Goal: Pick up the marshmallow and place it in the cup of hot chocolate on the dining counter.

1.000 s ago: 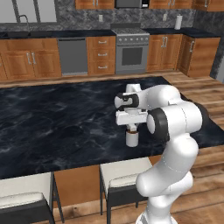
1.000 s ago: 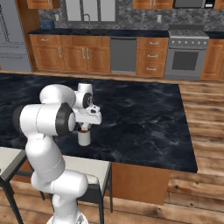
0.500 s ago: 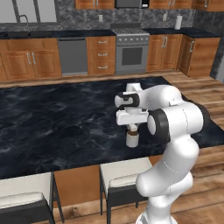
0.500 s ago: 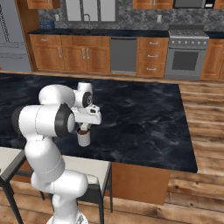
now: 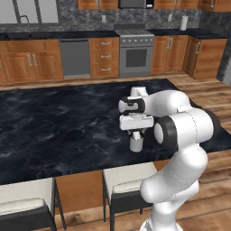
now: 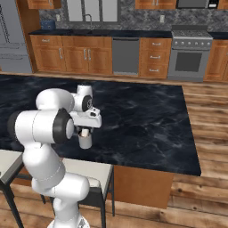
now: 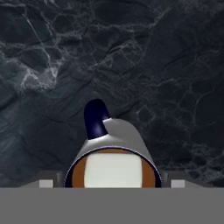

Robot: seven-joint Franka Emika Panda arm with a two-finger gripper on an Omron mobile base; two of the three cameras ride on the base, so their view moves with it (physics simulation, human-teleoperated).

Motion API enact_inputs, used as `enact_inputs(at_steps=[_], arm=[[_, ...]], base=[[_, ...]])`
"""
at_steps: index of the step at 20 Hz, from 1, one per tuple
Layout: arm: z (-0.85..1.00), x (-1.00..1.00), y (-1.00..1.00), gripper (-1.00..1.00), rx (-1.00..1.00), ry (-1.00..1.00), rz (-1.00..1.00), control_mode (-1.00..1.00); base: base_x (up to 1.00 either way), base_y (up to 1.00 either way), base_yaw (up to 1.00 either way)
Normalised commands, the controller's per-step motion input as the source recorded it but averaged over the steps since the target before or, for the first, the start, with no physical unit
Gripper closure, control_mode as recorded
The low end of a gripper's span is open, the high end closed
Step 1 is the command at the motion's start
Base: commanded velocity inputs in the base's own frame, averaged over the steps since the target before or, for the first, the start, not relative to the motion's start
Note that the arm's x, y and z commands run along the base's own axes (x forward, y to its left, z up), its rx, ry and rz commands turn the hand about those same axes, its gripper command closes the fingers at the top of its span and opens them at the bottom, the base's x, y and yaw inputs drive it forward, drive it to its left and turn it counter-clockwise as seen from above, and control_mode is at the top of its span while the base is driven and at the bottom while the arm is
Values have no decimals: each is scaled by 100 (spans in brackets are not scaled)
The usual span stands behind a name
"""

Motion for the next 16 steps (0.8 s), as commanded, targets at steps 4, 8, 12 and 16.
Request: enact_inputs(at_steps=[4, 8, 12, 16], arm=[[13, 0, 0, -100, 4, -17, 0, -100], [77, -11, 0, -100, 3, -29, 0, -100], [100, -13, 0, -100, 0, -32, 0, -100], [96, -24, 1, -100, 0, -28, 0, -100]], base=[[0, 0, 0], [0, 0, 0], [0, 0, 0], [0, 0, 0]])
